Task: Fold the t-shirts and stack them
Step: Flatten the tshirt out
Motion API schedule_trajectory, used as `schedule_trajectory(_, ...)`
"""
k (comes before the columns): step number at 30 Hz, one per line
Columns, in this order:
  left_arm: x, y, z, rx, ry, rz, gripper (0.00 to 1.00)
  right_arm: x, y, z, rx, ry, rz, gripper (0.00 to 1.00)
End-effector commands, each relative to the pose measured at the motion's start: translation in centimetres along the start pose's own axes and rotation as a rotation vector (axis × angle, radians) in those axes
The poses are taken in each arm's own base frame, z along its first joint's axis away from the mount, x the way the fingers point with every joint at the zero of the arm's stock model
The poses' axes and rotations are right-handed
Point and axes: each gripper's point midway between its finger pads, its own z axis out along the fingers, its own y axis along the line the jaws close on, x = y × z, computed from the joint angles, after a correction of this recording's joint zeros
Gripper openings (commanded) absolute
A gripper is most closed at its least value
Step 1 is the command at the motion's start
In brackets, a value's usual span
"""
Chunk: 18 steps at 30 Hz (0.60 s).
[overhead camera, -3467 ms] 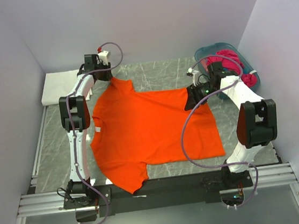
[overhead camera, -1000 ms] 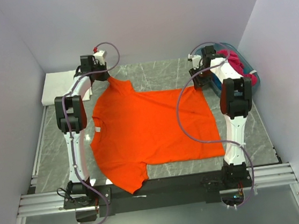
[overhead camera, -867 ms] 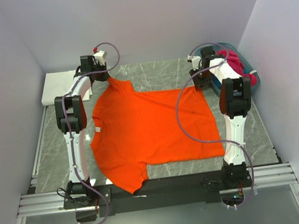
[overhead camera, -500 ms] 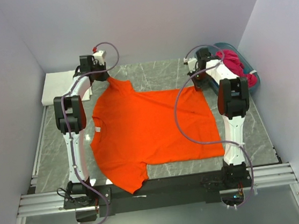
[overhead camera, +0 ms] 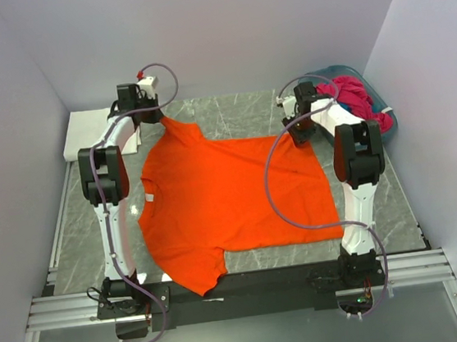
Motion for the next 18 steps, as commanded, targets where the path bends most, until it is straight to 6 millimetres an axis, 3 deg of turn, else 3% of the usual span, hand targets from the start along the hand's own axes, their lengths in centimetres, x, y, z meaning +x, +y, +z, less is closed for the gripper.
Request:
schedule_trajectory(1, -4.5, -0.4, -2.6, 0.008, -0.101, 0.022, 0.00, 0.3, -0.2, -0.7, 0.011, 0.000, 0.023, 0.35)
schedule_trajectory(5, -4.7, -0.1, -3.0, 0.001, -0.107, 0.017, 0.00, 1.8, 2.5, -0.7, -0.090, 0.037, -0.001, 0.25)
schedule_trajectory(15, -5.1, 0.7, -4.1, -0.013, -0.121, 0.001, 0.00, 4.3, 10.6, -2.2, -0.239, 0.095, -0.137, 0.20)
schedule_trajectory(18, -5.0, 0.9, -4.4, -0.014, -0.119, -0.001, 0.00, 3.4, 10.6, -2.5, -0.198, 0.065, -0.131, 0.20)
